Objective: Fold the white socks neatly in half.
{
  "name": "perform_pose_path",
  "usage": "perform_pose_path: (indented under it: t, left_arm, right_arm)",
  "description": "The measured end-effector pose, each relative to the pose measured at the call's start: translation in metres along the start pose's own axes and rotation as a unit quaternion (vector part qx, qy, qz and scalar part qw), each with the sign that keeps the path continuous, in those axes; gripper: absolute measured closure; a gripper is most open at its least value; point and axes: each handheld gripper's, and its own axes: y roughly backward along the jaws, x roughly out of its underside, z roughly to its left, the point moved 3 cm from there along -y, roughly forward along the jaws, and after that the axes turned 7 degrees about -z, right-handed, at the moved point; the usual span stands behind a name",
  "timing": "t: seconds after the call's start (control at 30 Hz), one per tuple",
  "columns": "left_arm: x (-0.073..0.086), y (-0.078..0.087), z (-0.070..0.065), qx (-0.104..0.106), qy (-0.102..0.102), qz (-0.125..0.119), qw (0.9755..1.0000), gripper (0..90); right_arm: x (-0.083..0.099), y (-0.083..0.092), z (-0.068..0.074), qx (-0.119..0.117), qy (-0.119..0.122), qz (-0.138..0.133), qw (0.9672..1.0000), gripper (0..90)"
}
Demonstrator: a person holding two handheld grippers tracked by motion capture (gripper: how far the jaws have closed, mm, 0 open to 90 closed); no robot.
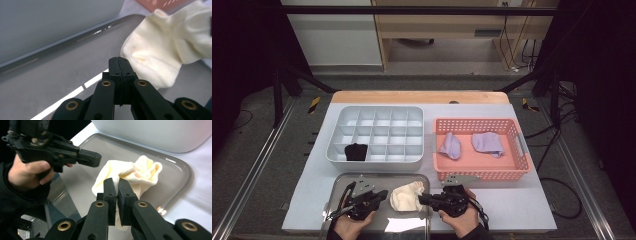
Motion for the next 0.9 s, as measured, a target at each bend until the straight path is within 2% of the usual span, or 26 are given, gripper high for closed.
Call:
perform_pose_path:
  t: [0.2,0.43,0.63,0.83,0.9]
  left_arm:
    - [0.002,-0.007,-0.004,0.002,-0.003,0.007,1.0,89.2]
    - [0.003,-0.006,-0.003,0.005,-0.001,0.006,1.0,89.3]
    - [0.004,-0.006,-0.001,0.008,0.003,0.011,0.9999,89.4]
    - [0.004,-0.006,0.001,0.008,0.005,0.011,0.9999,89.4]
    - [0.004,-0.005,0.002,0.007,0.007,0.011,0.9999,89.3]
  right_arm:
    - [-0.004,-0.011,0.008,-0.009,0.007,0.007,0.9999,86.3]
    - [-0.009,-0.037,0.022,-0.015,0.025,0.031,0.9991,86.4]
    - [-0.007,-0.065,0.028,-0.005,0.042,0.062,0.9972,86.2]
    - [0.0,-0.08,0.027,0.02,0.052,0.086,0.9947,85.0]
    - [0.002,-0.084,0.027,0.024,0.049,0.086,0.9948,83.6]
